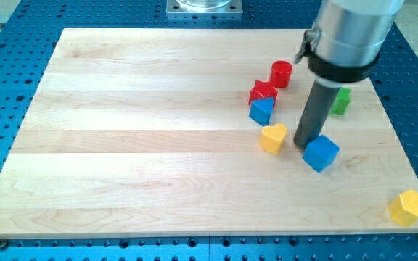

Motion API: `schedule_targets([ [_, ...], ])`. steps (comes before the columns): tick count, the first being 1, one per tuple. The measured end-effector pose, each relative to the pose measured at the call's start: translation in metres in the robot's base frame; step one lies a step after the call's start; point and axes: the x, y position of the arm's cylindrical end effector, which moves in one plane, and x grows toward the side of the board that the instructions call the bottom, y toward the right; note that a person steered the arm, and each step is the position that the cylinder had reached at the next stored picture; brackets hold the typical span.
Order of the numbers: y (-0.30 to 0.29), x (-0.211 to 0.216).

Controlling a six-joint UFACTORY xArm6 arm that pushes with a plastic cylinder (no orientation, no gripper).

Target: Move the cube towards the hexagon

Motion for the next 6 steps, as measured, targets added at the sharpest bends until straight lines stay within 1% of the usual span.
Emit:
schedule_targets([
  [1, -0.008, 0.013],
  [2, 0.002, 0.013],
  [4, 0.073, 0.032],
  [5, 0.077, 0.033],
  [6, 0.044, 0.033],
])
